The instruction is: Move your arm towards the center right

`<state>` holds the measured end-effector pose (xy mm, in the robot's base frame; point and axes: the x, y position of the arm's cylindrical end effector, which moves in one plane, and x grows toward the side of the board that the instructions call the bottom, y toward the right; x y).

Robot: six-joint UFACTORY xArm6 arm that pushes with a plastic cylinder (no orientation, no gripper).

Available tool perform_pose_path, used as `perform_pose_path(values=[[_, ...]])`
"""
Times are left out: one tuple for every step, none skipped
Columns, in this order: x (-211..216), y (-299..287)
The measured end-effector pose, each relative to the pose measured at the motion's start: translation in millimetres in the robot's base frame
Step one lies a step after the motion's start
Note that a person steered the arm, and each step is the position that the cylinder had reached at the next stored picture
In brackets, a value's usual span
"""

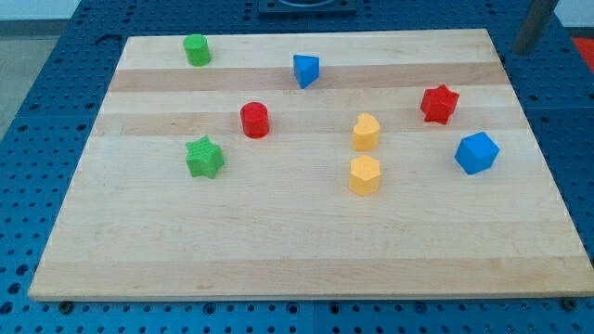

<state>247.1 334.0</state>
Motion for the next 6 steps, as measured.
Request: perform_pose_path(values=[[0.6, 0.0], [2.5, 0.0], [23.3, -4.4], [37.7, -10.5], [42.0, -13.9], [45.6, -13.9]])
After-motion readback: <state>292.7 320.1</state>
